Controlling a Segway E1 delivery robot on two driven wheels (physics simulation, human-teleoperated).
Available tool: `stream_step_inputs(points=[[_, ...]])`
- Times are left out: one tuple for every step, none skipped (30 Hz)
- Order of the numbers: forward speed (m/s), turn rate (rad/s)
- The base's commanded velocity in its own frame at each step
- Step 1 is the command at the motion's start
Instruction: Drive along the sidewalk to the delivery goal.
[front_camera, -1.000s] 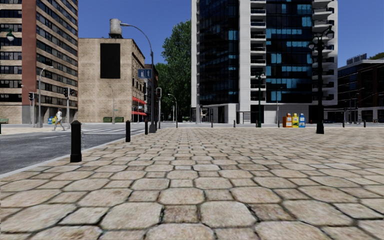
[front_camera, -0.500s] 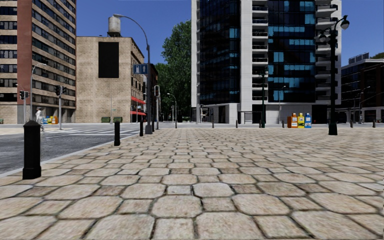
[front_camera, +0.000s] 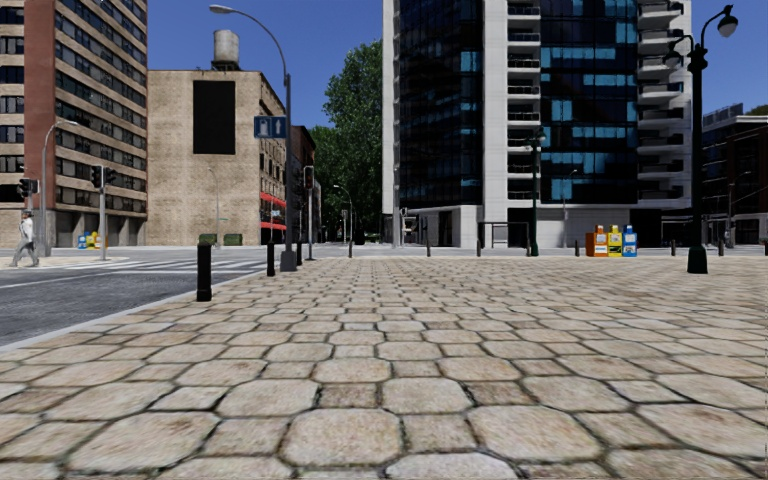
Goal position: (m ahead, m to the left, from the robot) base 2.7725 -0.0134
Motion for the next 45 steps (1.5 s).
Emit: stream_step_inputs(points=[[2.0,0.0],[2.0,0.0],[2.0,0.0],[2.0,0.0],[2.0,0.0],[2.0,0.0],[2.0,0.0],[2.0,0.0],[2.0,0.0],[2.0,0.0],[2.0,0.0],[2.0,0.0],[2.0,0.0],[2.0,0.0],[2.0,0.0],[2.0,0.0],[1.94,0.0],[1.94,0.0],[1.73,0.0],[1.56,0.0],[1.5,0.0],[1.48,0.0],[1.47,0.0],[1.47,0.0],[1.46,0.0],[1.46,0.0],[1.45,0.0],[1.45,0.0],[1.45,0.0],[1.45,0.0],[1.45,0.0],[1.45,0.0],[1.45,0.0],[1.45,0.0],[1.45,0.0],[1.45,0.0],[1.45,0.0],[1.35,0.0],[1.21,0.0],[1.09,0.0],[0.96,0.0],[0.96,0.0],[0.74,0.0],[0.74,0.0],[0.59,0.0]])
